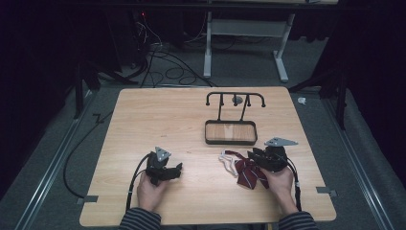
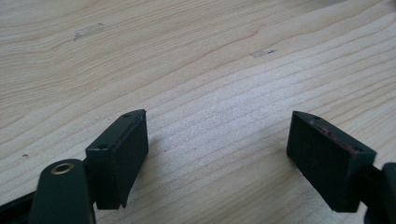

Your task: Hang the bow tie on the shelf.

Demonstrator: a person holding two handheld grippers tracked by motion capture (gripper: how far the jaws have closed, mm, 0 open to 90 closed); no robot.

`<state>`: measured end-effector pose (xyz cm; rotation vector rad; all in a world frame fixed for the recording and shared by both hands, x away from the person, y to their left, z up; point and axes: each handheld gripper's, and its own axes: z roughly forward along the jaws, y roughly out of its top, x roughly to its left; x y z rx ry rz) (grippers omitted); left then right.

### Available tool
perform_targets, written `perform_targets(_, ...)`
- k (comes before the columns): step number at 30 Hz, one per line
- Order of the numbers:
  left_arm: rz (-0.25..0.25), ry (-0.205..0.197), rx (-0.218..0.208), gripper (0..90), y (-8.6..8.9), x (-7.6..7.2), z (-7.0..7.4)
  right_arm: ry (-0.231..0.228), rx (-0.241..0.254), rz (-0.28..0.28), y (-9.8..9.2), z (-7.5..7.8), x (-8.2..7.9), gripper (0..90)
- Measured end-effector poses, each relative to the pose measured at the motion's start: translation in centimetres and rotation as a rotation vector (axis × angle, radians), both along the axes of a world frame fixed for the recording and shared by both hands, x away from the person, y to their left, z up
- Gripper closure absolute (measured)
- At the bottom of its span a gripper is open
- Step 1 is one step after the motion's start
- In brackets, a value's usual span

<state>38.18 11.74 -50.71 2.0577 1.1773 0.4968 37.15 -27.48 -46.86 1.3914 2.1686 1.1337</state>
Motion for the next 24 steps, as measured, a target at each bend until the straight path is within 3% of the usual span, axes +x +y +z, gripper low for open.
perform_targets(24,-0.001,0.000,0.000,21.1,0.0,0.0,0.0,0.030,-0.016,0.087,4.1,-0.2,1.9,66.7)
